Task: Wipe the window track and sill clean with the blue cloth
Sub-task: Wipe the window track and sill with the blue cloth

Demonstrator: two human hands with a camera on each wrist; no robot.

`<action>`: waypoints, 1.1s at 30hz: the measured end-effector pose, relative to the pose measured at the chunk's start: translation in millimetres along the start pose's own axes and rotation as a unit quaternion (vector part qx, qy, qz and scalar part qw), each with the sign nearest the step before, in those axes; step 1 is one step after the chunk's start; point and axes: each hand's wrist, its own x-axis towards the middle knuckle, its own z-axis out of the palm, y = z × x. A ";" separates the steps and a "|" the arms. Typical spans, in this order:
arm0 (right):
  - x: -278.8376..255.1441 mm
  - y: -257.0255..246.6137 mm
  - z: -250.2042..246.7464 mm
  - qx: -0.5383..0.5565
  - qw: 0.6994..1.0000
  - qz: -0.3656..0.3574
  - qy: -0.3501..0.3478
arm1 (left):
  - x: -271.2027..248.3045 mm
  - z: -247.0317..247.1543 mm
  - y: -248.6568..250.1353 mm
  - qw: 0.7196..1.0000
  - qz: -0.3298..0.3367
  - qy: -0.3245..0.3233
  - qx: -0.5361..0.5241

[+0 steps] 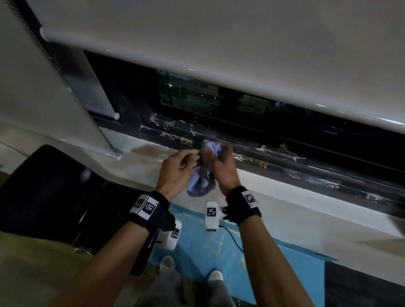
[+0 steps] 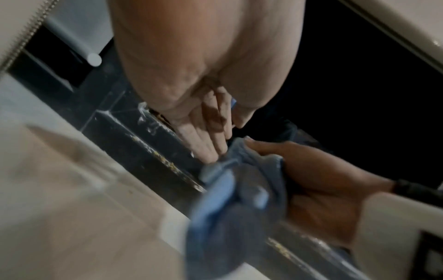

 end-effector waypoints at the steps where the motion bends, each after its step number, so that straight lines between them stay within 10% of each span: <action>1: 8.7 -2.6 -3.1 -0.051 0.998 -0.013 0.028 | 9.7 -11.0 -7.7 0.999 0.010 -0.012 0.032; 9: 91.4 -31.1 -60.8 -0.370 0.899 -0.075 0.222 | 98.9 -64.4 -30.7 0.936 0.088 -0.012 0.339; 15: 108.2 11.7 -50.3 -0.493 0.834 -0.055 0.241 | 137.8 -68.0 -79.8 0.901 0.112 -0.033 0.419; 21: 128.8 14.4 -13.5 -0.459 0.841 -0.024 0.286 | 134.9 -75.4 -106.4 0.910 0.131 -0.048 0.391; 28: 137.6 24.4 43.5 -0.518 0.845 -0.071 0.115 | 133.4 -79.2 -106.9 0.908 0.130 -0.043 0.395; 33: 136.1 22.9 18.8 -0.544 0.814 -0.011 0.203 | 133.0 -88.2 -110.4 0.903 0.132 -0.068 0.403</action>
